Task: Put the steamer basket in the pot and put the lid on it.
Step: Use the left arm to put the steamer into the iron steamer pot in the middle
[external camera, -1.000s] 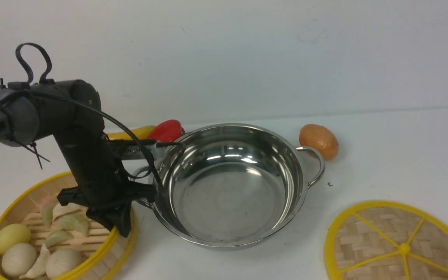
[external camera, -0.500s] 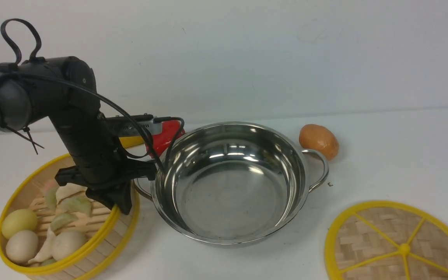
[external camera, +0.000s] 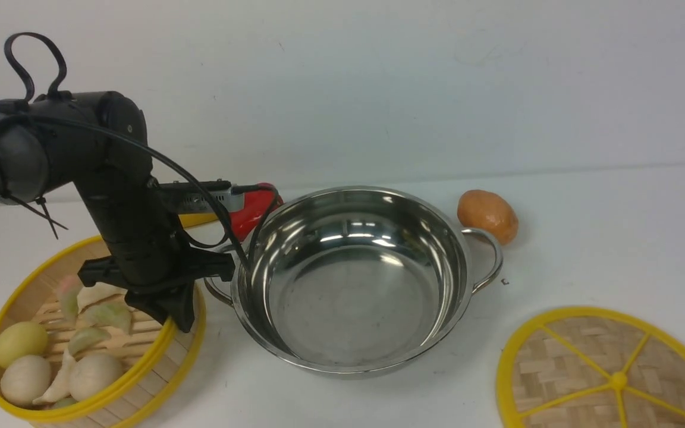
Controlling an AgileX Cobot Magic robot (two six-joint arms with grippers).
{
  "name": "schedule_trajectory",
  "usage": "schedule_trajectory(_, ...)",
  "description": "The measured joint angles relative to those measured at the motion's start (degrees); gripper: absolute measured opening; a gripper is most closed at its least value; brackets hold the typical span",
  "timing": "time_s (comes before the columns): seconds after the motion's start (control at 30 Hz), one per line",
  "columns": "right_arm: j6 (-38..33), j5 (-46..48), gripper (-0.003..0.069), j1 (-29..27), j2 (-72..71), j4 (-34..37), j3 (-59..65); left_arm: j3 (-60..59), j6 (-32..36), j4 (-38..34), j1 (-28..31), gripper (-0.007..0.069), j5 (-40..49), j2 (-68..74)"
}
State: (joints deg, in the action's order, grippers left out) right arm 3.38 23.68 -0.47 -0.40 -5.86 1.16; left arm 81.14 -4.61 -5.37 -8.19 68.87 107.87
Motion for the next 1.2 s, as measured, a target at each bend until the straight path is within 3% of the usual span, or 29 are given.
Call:
schedule_trajectory(0.9, 0.0, 0.0, 0.0241, 0.0, 0.0, 0.0, 0.0, -0.07, -0.05, 3.3, 0.0, 0.0048, 0.28, -5.97)
schedule_trajectory(1.2, 0.0, 0.0, 0.0241, 0.0, 0.0, 0.0, 0.0, -0.07, 2.81, 4.53, 0.0, 0.0048, 1.41, -10.49)
